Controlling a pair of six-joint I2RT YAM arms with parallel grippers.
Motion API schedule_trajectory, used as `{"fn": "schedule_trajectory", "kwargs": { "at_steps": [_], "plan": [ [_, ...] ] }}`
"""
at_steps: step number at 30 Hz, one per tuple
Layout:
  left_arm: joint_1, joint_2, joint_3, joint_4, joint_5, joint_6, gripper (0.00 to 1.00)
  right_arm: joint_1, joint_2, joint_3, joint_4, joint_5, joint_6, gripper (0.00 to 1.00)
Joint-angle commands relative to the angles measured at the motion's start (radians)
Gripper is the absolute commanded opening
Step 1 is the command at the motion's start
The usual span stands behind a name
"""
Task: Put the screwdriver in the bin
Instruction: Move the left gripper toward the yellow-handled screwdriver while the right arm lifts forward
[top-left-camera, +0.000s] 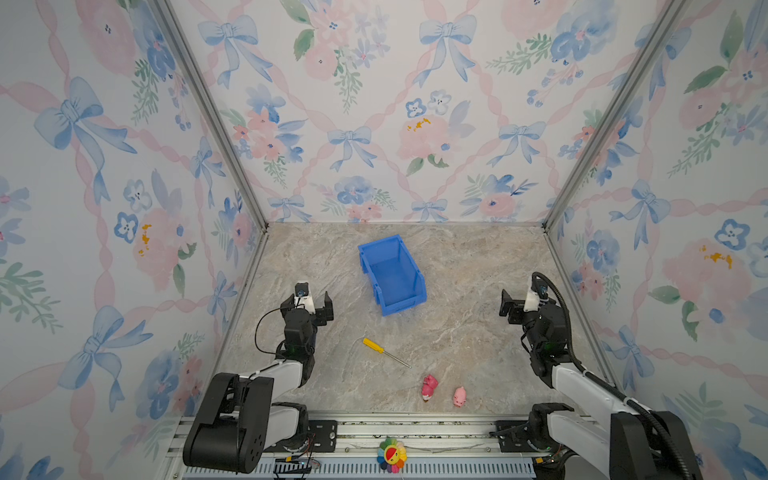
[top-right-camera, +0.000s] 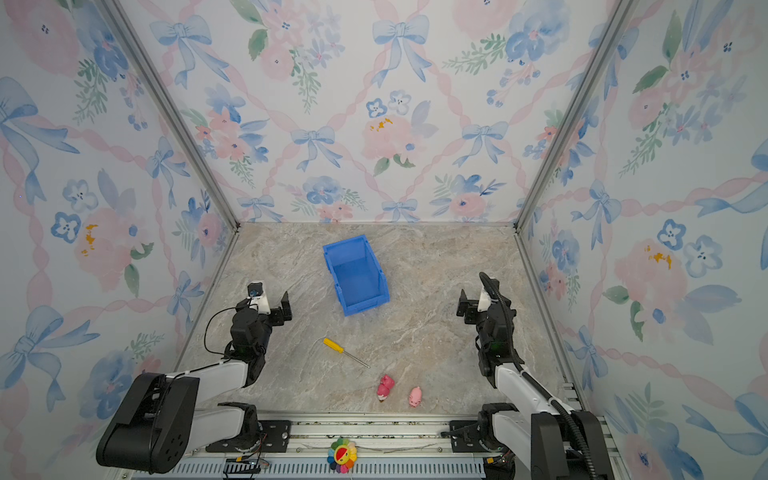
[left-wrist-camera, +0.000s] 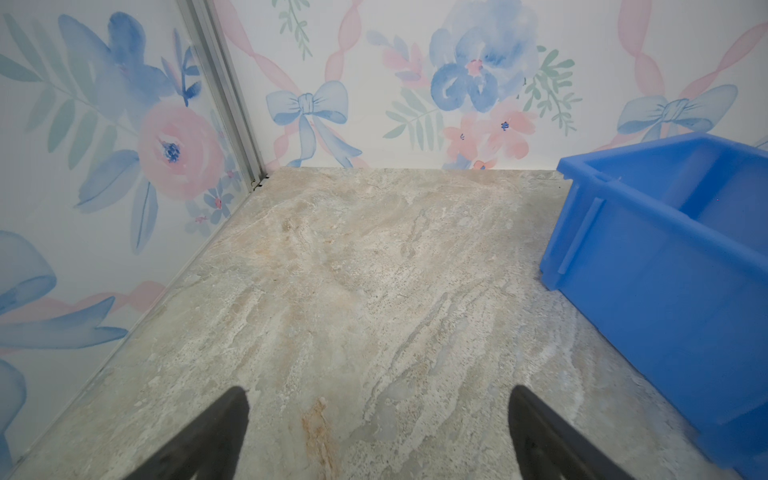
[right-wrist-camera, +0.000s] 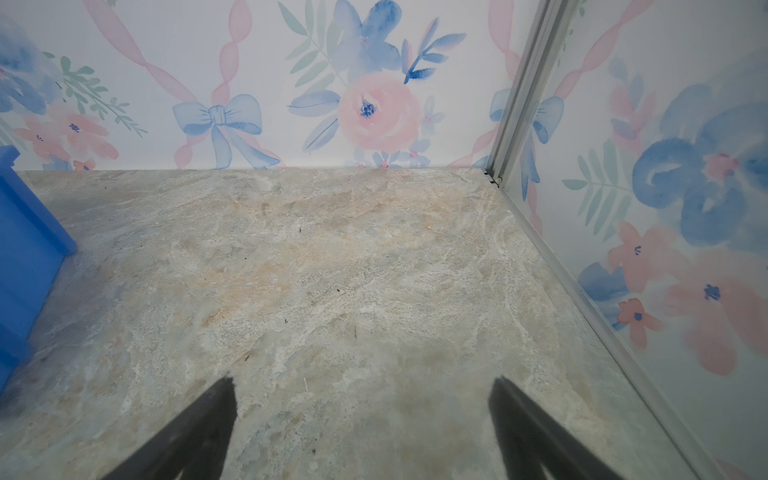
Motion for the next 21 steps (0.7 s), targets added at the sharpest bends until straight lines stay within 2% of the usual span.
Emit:
{"fn": "schedule_trajectory", "kwargs": {
  "at_steps": [1,6,9,11,16,19,21],
  "plan": [
    [-0.033,-0.041,0.016,-0.094,-0.101,-0.015,0.98,0.011,-0.071,-0.012,-0.131,0.020,0.012,0.97],
    [-0.037,-0.133,0.147,-0.413,-0.072,-0.058,0.98,0.038,-0.245,0.055,-0.350,0.047,0.089,0.97],
    [-0.041,-0.180,0.247,-0.622,-0.053,-0.117,0.98,0.040,-0.276,0.154,-0.550,0.098,0.156,0.97],
    [-0.052,-0.192,0.325,-0.753,-0.044,-0.166,0.98,0.041,-0.255,0.233,-0.679,0.102,0.183,0.97],
    [-0.141,-0.191,0.489,-1.007,-0.022,-0.336,0.98,0.081,-0.142,0.404,-0.878,-0.054,0.185,0.97],
    [-0.216,-0.183,0.537,-1.072,-0.023,-0.471,0.98,0.199,-0.093,0.483,-0.968,-0.003,0.161,0.97],
    [-0.261,-0.149,0.621,-1.162,-0.021,-0.580,0.98,0.263,-0.076,0.526,-1.007,0.013,0.158,0.97]
  ]
}}
